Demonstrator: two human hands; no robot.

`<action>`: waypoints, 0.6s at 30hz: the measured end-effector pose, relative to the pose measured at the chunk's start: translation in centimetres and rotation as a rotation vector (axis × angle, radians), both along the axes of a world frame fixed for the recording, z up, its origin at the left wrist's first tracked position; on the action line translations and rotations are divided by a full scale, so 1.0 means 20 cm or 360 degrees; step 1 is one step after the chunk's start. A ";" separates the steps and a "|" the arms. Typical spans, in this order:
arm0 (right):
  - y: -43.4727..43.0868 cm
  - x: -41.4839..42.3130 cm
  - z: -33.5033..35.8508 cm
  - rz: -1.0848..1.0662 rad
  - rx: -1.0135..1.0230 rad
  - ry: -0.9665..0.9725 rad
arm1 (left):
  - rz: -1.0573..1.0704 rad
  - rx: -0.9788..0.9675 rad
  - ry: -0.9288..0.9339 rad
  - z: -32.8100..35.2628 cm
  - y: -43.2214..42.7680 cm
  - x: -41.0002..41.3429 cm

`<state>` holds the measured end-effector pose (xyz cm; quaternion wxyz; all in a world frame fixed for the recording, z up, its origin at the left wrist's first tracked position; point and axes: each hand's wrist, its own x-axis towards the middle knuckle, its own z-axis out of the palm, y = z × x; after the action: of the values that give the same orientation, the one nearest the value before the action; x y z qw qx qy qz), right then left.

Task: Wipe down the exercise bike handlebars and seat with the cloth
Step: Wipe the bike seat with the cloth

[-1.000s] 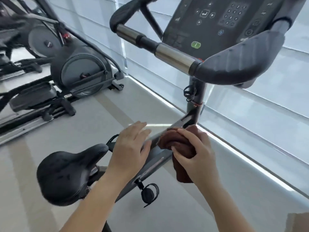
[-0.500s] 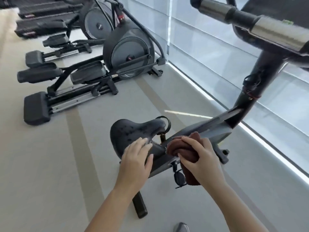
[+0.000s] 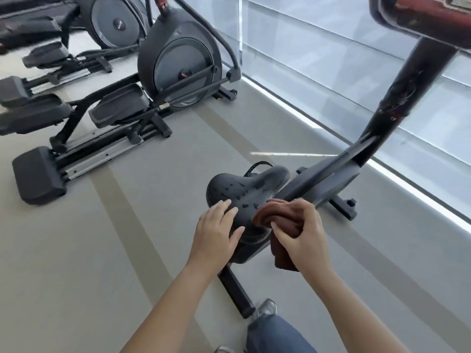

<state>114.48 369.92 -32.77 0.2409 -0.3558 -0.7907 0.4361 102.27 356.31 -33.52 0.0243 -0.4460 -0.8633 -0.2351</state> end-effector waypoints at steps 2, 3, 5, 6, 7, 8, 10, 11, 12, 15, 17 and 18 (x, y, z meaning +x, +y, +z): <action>0.07 -0.11 -0.03 -0.0084 0.0017 0.0019 | -0.0034 -0.0055 0.0010 -0.02 0.04 -0.08; 0.11 -0.17 -0.05 -0.0116 0.0028 0.0020 | -0.0046 -0.0089 0.0025 -0.03 0.05 -0.11; 0.21 -0.30 -0.07 -0.0167 0.0038 0.0008 | -0.0081 -0.0167 0.0014 -0.05 0.09 -0.16; 0.28 -0.37 -0.09 -0.0177 0.0046 -0.0007 | -0.0095 -0.0199 -0.0004 -0.05 0.12 -0.18; 0.34 -0.44 -0.10 -0.0183 0.0053 -0.0044 | -0.0108 -0.0230 -0.0019 -0.06 0.15 -0.22; 0.40 -0.51 -0.12 -0.0194 0.0061 -0.0106 | -0.0126 -0.0257 -0.0023 -0.06 0.17 -0.25; 0.51 -0.63 -0.17 -0.0227 0.0065 -0.0293 | -0.0176 -0.0301 -0.0002 -0.07 0.22 -0.34; 0.53 -0.67 -0.20 -0.0244 0.0049 -0.0405 | -0.0202 -0.0316 0.0010 -0.08 0.24 -0.38; 0.55 -0.70 -0.22 -0.0254 0.0033 -0.0491 | -0.0228 -0.0326 0.0008 -0.09 0.25 -0.43; 0.52 -0.68 -0.25 -0.0240 0.0092 -0.0549 | -0.0355 -0.0367 -0.0074 -0.13 0.27 -0.55; 0.45 -0.63 -0.25 -0.0258 0.0150 -0.0494 | -0.0513 -0.0401 -0.0121 -0.16 0.27 -0.62; 0.39 -0.60 -0.26 -0.0287 0.0164 -0.0441 | -0.0605 -0.0417 -0.0142 -0.17 0.28 -0.65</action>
<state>102.44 377.78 -37.92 0.1857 -0.4691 -0.8026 0.3183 89.29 361.89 -36.85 -0.1167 -0.5890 -0.7872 -0.1407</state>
